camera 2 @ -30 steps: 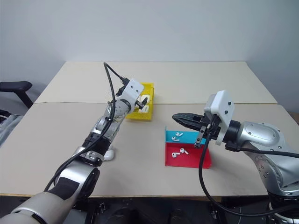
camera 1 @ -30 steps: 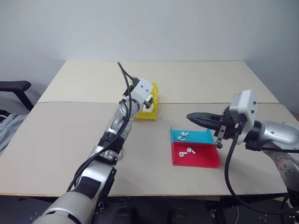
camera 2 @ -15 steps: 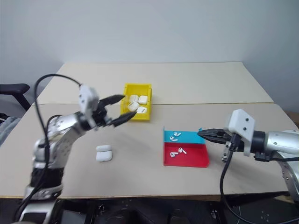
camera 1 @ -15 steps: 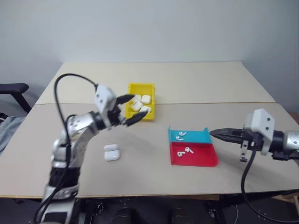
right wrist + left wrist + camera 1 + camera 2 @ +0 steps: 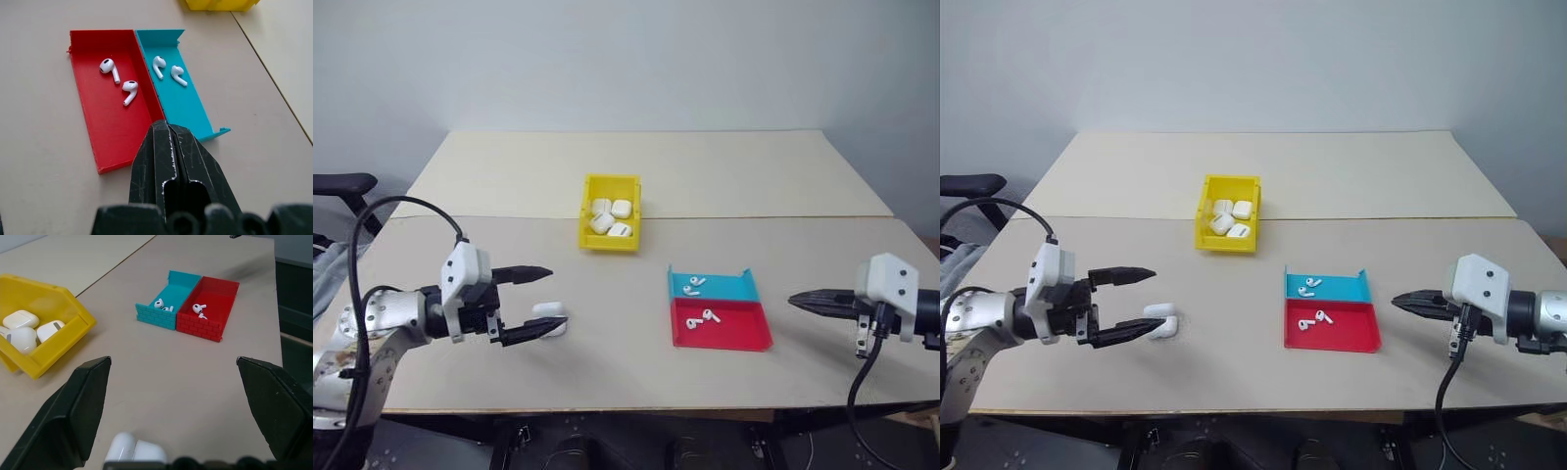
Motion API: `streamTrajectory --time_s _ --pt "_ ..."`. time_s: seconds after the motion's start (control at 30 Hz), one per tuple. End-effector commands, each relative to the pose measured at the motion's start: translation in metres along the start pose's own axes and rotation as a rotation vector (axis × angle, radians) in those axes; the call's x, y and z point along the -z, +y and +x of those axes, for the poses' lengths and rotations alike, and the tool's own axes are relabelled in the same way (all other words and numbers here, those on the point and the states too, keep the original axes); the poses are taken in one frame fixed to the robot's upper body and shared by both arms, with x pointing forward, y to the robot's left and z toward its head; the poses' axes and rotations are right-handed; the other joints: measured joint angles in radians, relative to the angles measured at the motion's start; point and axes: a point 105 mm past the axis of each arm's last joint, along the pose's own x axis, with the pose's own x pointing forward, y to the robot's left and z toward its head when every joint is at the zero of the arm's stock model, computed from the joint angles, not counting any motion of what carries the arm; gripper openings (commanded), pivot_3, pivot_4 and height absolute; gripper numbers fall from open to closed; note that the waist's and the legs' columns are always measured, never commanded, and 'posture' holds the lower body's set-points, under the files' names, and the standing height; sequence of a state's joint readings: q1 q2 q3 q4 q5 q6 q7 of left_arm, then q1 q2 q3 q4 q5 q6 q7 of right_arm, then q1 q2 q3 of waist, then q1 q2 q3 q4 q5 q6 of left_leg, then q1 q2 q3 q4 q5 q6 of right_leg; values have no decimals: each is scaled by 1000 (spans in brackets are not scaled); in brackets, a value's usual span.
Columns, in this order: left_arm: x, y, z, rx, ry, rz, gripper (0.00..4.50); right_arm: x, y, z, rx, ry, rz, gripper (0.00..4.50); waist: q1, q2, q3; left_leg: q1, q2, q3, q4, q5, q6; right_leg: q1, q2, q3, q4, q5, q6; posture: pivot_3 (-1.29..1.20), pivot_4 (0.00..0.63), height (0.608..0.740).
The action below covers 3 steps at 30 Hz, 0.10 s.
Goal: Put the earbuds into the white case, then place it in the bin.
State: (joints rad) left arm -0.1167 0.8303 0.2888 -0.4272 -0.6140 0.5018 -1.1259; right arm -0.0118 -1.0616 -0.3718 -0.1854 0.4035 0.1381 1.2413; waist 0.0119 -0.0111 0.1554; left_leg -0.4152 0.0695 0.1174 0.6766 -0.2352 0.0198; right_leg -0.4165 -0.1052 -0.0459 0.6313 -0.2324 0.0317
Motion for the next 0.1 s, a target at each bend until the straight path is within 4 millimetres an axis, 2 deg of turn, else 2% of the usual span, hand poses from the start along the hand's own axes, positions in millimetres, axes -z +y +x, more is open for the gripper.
streamTrajectory --time_s 0.03,0.1 --pt "-16 -3 -3 4 -21 45 4477 -13 -5 -2 6 -20 -53 0 0 0 0 0 0 0 0 0 0 0 0 0 0 0 0 0 150 740" --pt "-17 -5 -2 12 -23 45 4477 -14 -4 0 -4 -27 -57 0 0 0 0 0 0 0 0 0 0 0 0 0 0 0 0 0 150 740"
